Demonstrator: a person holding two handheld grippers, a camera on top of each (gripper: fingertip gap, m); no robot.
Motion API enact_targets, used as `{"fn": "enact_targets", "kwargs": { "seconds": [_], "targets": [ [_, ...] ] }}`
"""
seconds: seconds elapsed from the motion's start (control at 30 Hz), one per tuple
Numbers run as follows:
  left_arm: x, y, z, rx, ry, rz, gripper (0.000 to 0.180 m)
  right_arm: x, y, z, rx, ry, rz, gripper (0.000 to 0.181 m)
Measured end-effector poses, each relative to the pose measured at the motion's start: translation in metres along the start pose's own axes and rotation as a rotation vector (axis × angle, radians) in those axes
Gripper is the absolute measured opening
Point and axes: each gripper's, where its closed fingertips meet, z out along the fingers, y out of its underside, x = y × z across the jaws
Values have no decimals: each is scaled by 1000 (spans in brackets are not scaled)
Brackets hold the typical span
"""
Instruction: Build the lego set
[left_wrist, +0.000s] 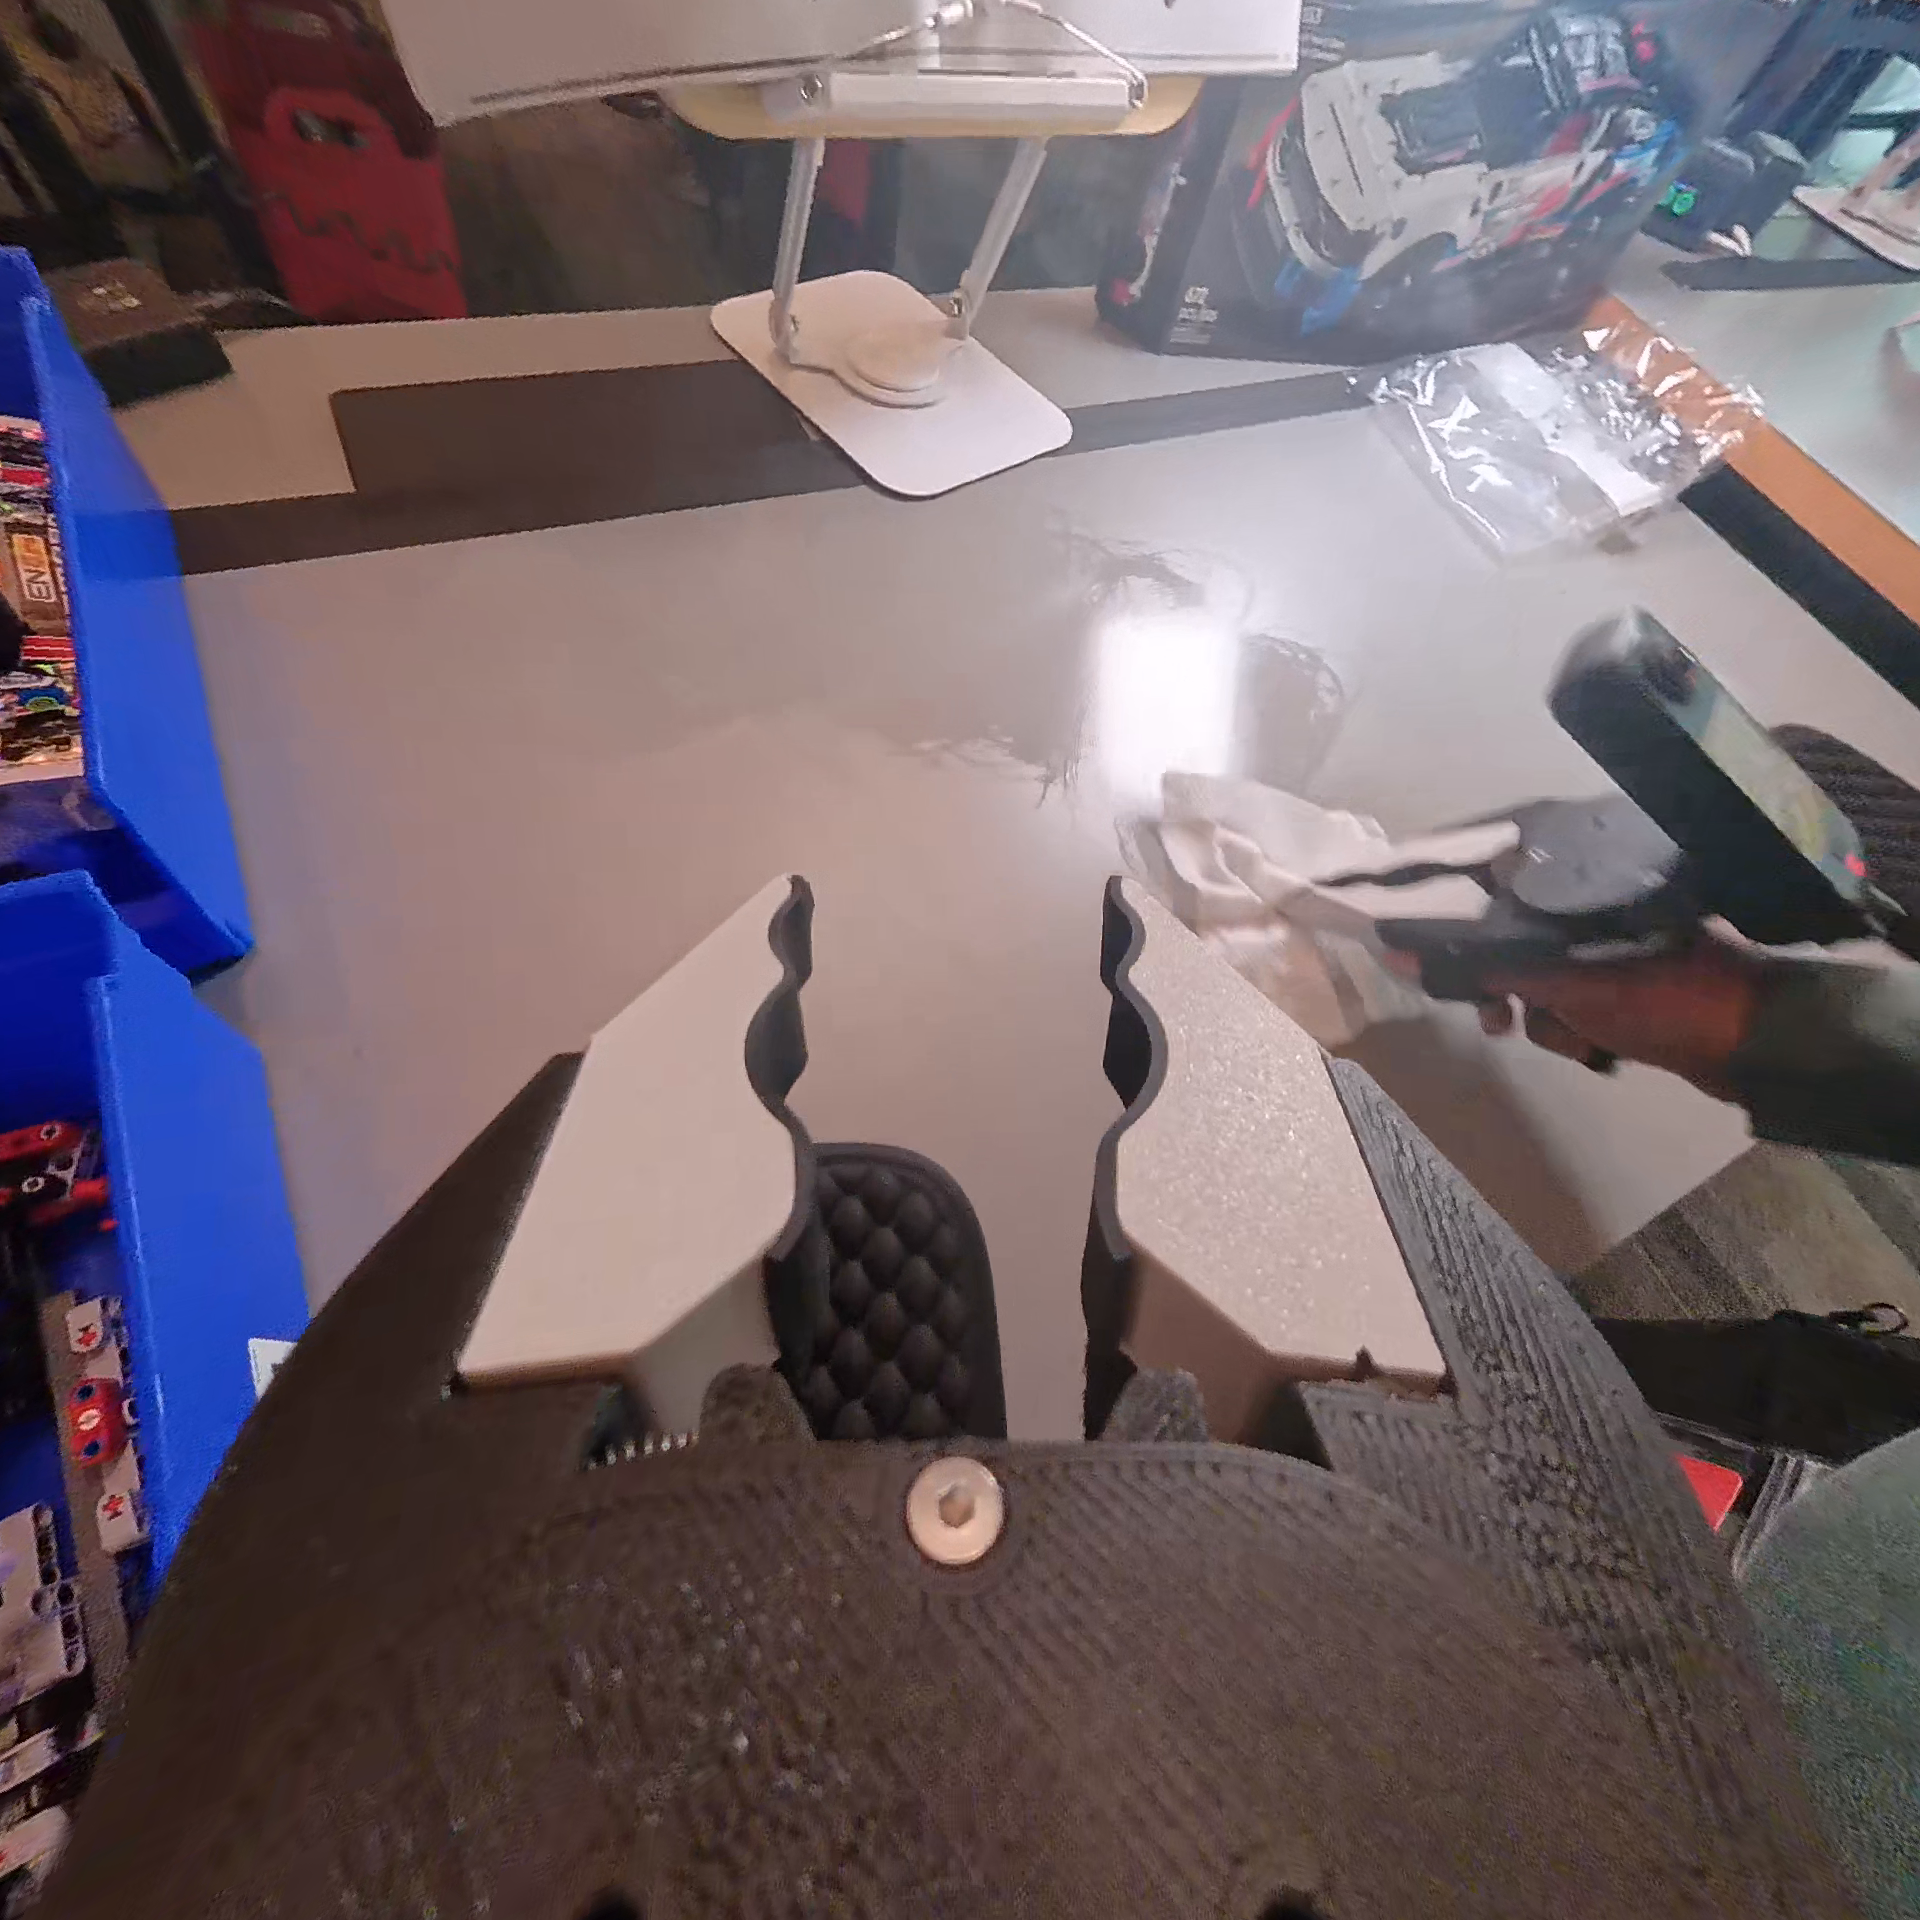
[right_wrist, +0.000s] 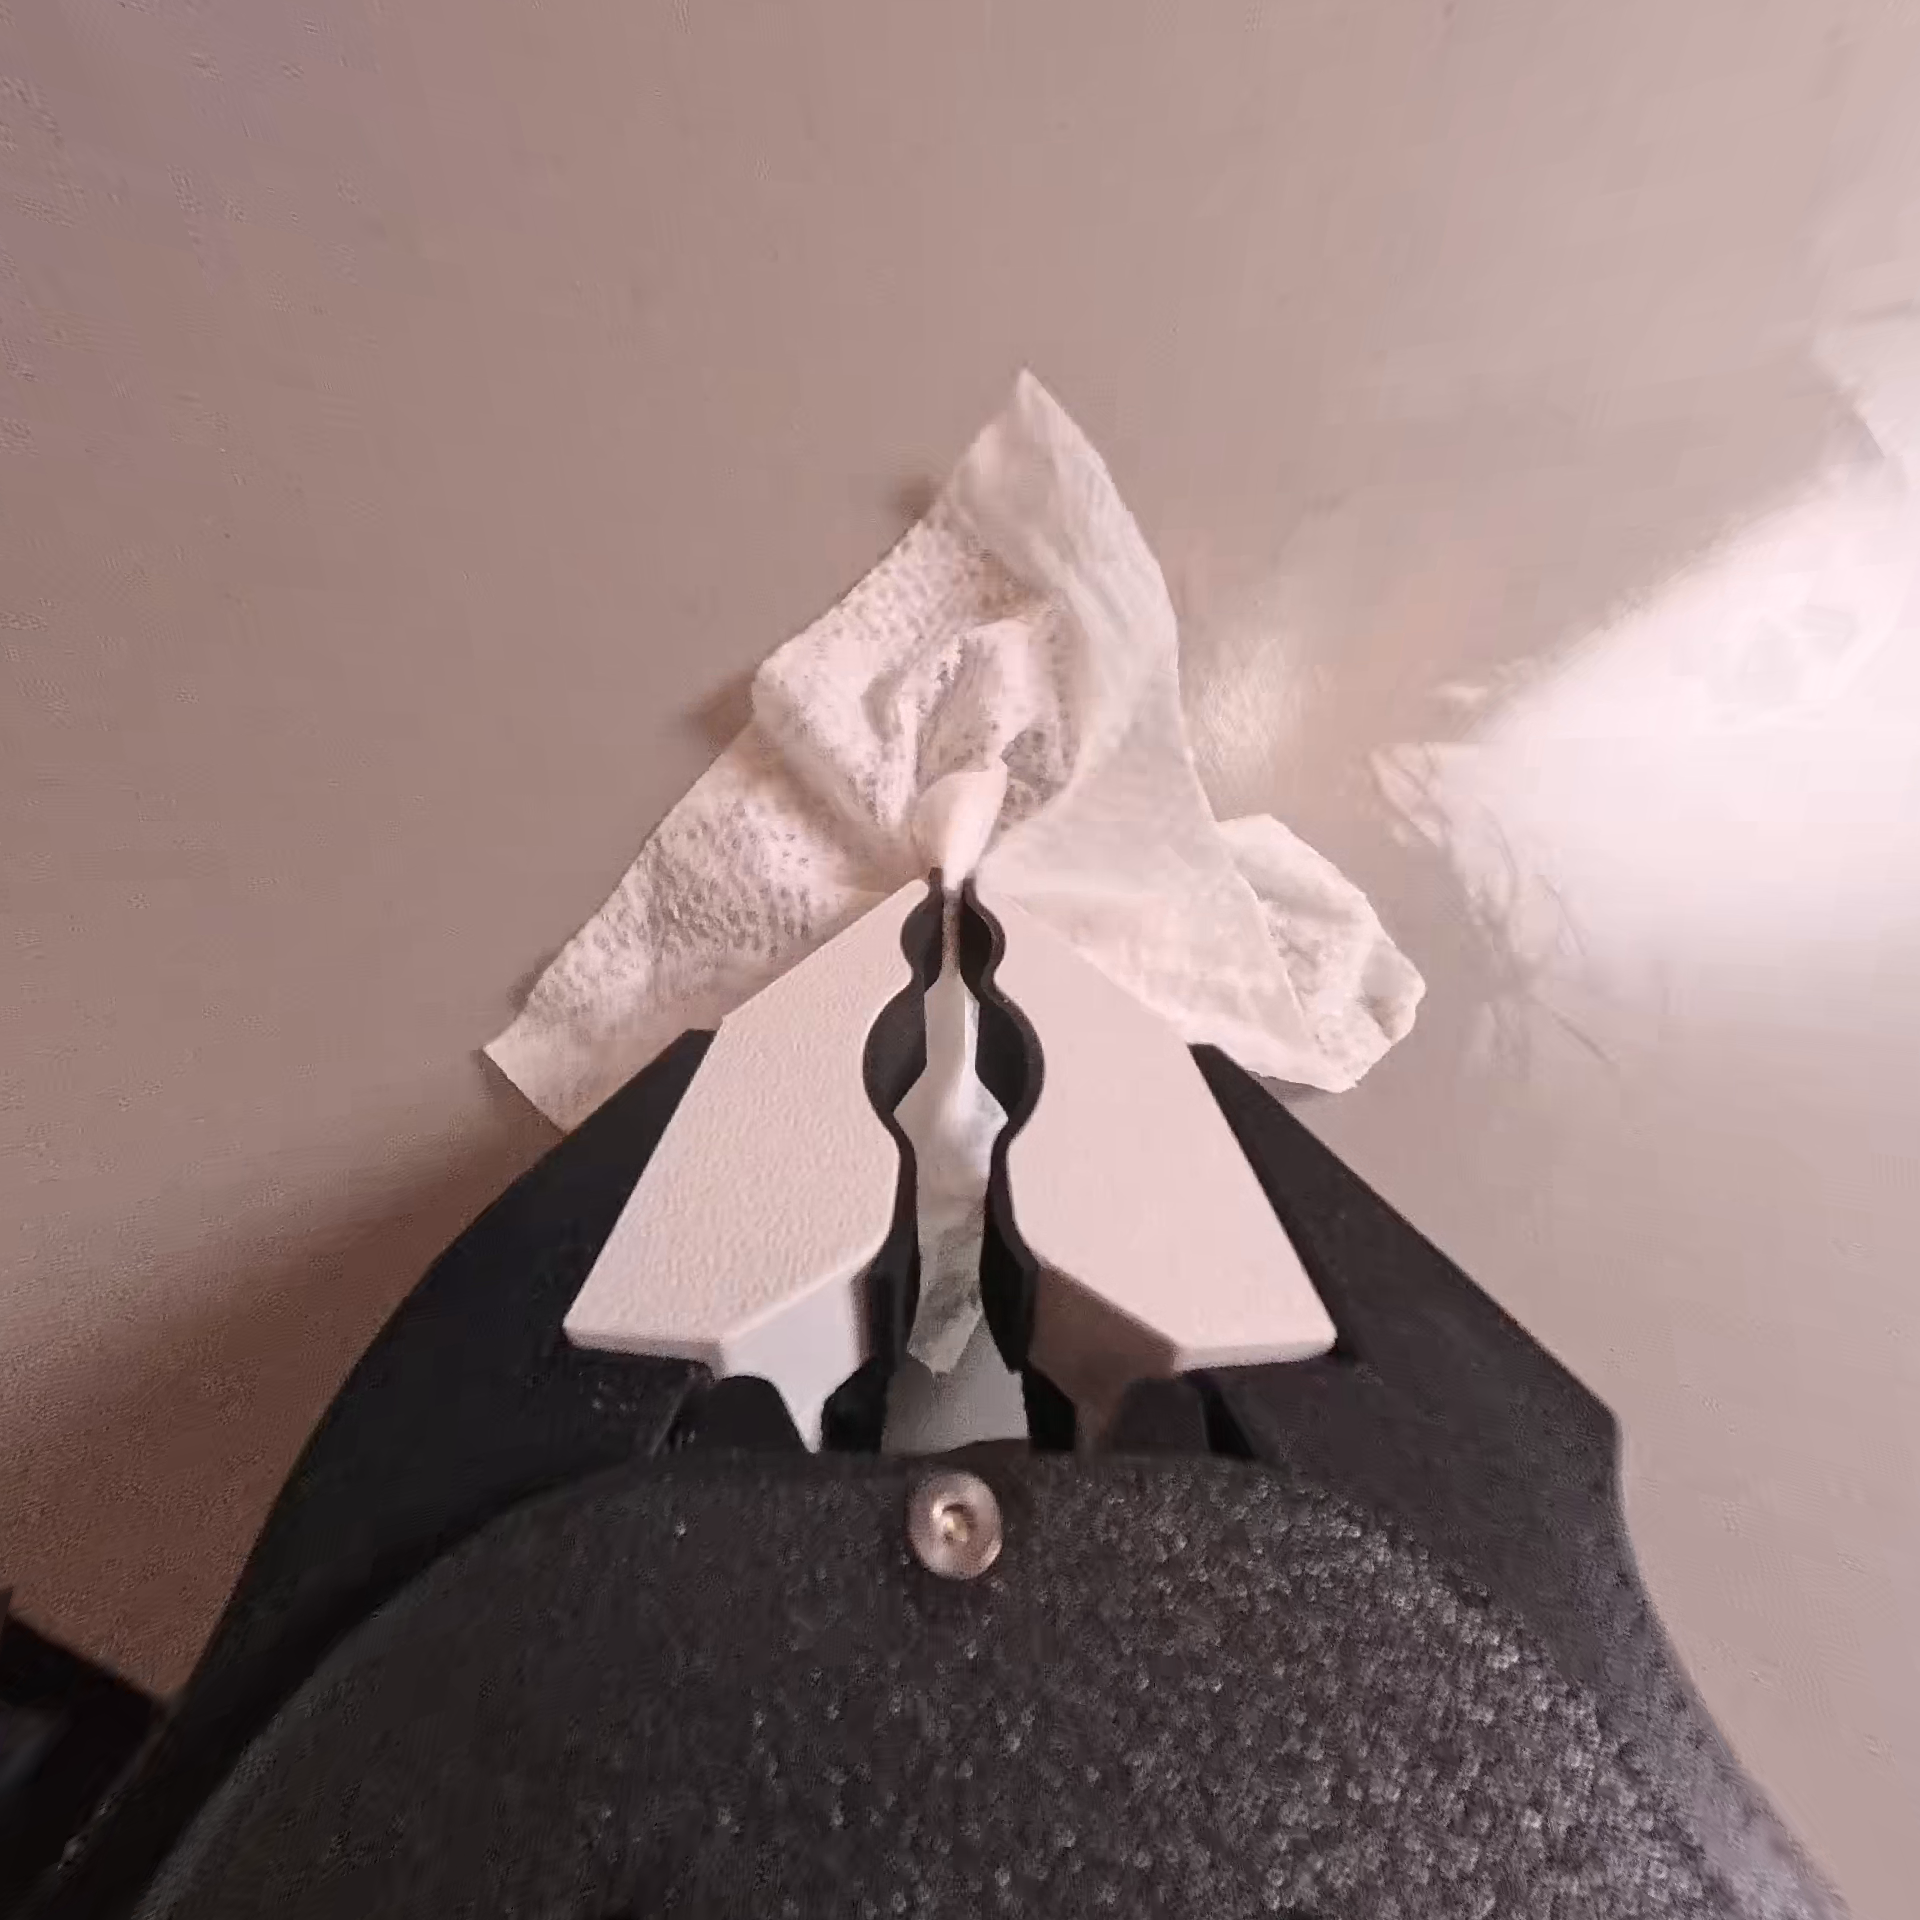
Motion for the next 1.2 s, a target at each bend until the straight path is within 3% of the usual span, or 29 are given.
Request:
{"fn": "enact_targets", "kwargs": {
  "seconds": [0.23,0.47,0.83,1.0,1.2],
  "targets": [
    [17,-6,15,2,-39,-22,55,81,-12,9,-20,51,45,0],
    [42,-14,34,8,-39,-21,55,35,-14,10,-1,-58,-58,0],
    [67,-6,52,-22,-35,-23,55,80,-24,18,-4,-36,-4,0],
    [77,-8,59,-22,-26,-17,55,38,0,0,0,-117,-113,0],
    [78,2,58,-38,-28,-33,54,86,3,-3,-11,-61,-25,0]
  ]
}}
